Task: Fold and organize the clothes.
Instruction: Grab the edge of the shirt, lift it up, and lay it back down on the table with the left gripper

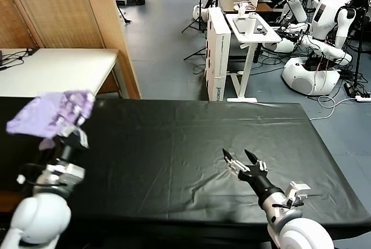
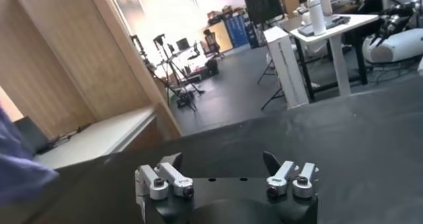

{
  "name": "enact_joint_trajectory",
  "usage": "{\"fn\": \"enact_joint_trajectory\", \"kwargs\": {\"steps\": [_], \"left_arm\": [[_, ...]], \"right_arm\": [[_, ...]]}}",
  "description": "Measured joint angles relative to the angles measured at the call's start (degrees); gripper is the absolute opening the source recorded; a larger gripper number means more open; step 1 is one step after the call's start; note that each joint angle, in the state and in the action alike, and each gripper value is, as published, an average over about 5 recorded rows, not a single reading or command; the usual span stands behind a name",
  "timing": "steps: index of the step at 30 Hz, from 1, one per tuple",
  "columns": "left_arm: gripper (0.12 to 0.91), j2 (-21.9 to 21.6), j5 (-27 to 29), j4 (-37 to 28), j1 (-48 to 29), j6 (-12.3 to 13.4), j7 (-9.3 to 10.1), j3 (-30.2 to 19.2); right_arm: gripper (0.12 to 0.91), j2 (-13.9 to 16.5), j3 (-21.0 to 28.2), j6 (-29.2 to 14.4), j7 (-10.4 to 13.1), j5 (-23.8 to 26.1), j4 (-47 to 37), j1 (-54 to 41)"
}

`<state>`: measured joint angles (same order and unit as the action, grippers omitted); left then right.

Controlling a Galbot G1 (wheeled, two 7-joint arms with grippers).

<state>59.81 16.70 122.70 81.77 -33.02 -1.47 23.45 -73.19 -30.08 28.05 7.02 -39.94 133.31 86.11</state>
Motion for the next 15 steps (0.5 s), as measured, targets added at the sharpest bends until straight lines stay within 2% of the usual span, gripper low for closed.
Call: {"fn": "enact_joint_trajectory", "kwargs": {"steps": [4,8,12,15], "left_arm": [[0.180,0.9,-8.3,-0.8,-1.1,-4.4,1.51,-5.7],[0.180,1.3,-16.6,-0.9,-2.7,-7.1,3.26,-8.6],[0.180,1.6,-24.5,-1.0,-4.5,-7.9,5.14,-10.1],[0.180,2.1,-29.9,-1.3,-5.8,-6.7,6.00,-11.0]], "right_arm": [[0.907,0.1,-0.6,0.0,0.2,0.0,0.3,0.3],[0.907,0.3,-1.1,0.1,0.3,0.0,0.5,0.4],[0.907,0.3,-1.0,0.1,0.4,0.0,0.4,0.2],[0.907,0.2,-0.6,0.2,0.4,0.0,0.2,-0.2]]}}
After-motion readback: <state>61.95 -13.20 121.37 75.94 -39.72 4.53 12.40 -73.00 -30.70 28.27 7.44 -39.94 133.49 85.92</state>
